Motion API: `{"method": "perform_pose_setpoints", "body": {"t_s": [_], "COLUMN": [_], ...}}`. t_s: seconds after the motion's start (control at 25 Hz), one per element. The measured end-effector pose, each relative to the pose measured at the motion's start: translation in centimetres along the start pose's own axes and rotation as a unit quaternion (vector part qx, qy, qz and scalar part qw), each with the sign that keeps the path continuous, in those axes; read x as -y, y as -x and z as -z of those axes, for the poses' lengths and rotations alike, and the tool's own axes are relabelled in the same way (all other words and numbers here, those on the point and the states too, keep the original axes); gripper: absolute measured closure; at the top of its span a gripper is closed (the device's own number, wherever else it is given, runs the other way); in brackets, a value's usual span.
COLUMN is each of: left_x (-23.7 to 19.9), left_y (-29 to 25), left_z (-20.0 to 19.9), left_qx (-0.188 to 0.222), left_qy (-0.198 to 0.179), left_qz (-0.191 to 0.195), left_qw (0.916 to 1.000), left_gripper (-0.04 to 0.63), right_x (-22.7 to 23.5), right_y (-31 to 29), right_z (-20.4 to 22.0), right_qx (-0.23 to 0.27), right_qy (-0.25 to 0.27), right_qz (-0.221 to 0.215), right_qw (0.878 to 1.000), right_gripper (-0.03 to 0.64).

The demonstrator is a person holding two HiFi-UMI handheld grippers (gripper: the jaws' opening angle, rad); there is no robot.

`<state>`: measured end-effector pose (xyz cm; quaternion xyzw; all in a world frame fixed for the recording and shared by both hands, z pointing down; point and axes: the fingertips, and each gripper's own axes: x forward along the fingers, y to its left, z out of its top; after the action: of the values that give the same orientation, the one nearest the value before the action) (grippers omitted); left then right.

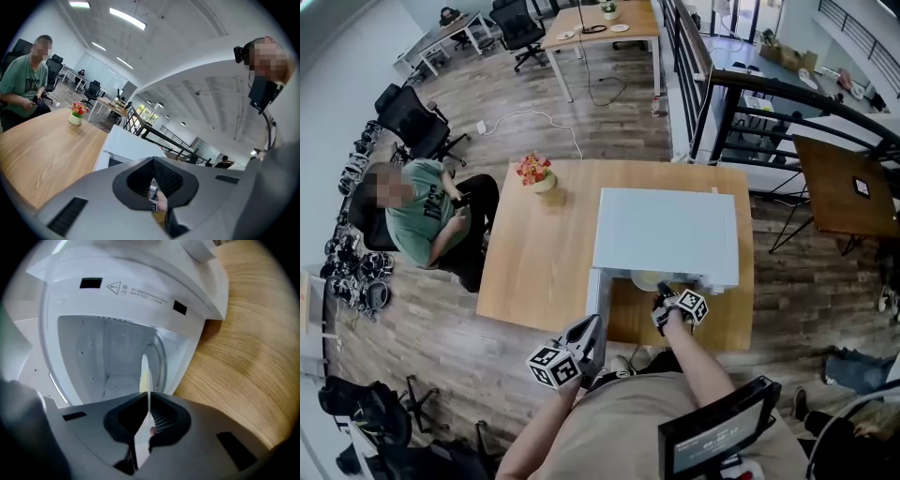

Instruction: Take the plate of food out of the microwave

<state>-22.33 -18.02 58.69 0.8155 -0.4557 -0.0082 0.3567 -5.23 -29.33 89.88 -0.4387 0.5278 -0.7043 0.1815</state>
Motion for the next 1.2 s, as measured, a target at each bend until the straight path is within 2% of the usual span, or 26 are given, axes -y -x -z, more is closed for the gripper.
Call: {"method": "perform_pose_setpoints", "body": {"t_s": [0.32,0.56,0.84,1.2], "left_x": [0.4,0.2,-1.6,1.4], "left_y": [0.2,1.1,2.4,3.3], "left_z": [0.1,1.0,2.1,4.0], "left_qx": [0.006,0.003,-0.009,-0.037], "left_qy": [0.001,0.011,0.014,0.016], "left_qz": [0.03,0.053,0.078,0.125], "left_qw": [0.9995,0.9985,0.9968,0.9913], "left_gripper": [0.592,0.592,0.592,0.592], "right_x": [-3.2,-5.4,-6.7,-10.1], "right_y": [4.6,8.5,11.1,21.8], "right_z": [1.4,3.0,5.0,7.8], "right_qx": [-0.01,-0.009,0.014,0.066], "right_qy": [0.015,0.025,0.031,0.031], "right_qz": [-0.045,-0.063,-0.073,-0.096], "right_qw": [0.999,0.998,0.997,0.993], "right_gripper": [0.598,0.598,0.598,0.598]}}
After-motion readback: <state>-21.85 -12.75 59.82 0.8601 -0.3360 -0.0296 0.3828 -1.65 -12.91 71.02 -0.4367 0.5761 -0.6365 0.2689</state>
